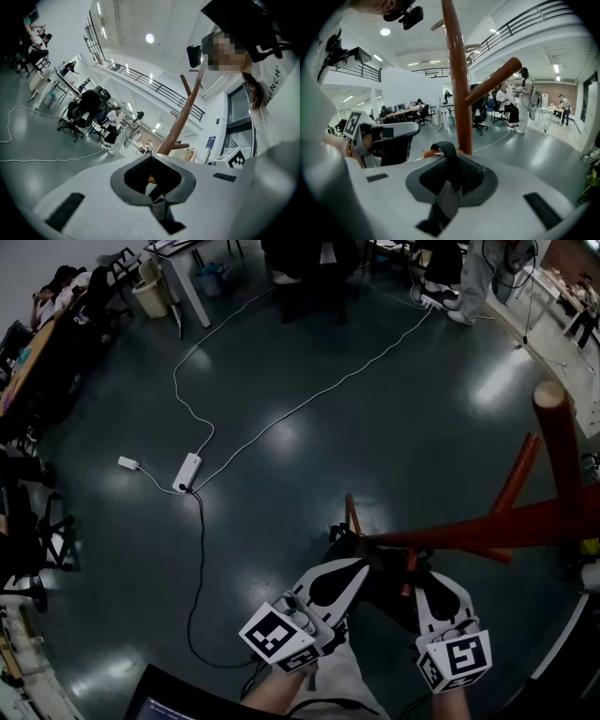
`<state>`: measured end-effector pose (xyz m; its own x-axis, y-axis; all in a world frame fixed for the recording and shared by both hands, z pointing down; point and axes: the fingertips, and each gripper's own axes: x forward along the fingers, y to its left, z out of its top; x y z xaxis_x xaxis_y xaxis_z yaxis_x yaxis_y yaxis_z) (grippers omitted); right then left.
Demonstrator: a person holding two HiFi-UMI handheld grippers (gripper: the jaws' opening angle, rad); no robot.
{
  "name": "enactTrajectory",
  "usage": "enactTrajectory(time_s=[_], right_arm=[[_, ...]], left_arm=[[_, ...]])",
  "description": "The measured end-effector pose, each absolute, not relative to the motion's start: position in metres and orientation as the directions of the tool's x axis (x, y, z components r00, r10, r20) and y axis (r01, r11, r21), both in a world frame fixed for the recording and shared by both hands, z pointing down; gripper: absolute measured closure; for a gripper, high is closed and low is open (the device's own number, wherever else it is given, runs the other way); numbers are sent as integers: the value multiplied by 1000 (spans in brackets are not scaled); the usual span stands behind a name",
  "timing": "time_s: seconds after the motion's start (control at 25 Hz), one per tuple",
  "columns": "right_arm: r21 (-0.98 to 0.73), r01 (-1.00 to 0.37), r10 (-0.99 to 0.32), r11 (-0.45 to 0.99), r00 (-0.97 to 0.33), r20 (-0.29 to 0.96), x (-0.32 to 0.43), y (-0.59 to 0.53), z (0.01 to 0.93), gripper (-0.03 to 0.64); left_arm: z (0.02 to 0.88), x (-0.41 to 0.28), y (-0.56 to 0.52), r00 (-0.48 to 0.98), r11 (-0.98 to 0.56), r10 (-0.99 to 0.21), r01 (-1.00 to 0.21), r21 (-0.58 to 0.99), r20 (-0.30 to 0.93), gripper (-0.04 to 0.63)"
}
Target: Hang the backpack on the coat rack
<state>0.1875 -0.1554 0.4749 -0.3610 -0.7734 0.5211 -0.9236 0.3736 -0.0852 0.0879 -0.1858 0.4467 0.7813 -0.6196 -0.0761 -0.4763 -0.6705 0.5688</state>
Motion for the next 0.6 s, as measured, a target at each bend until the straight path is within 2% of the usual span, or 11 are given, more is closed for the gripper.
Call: enactTrajectory(time_s=[0.6], right_arm=[[43, -924, -770, 380, -291, 568, 191, -170, 506, 568]], left_arm=[[464, 79, -195, 760, -634, -648, -500, 590, -52, 585]])
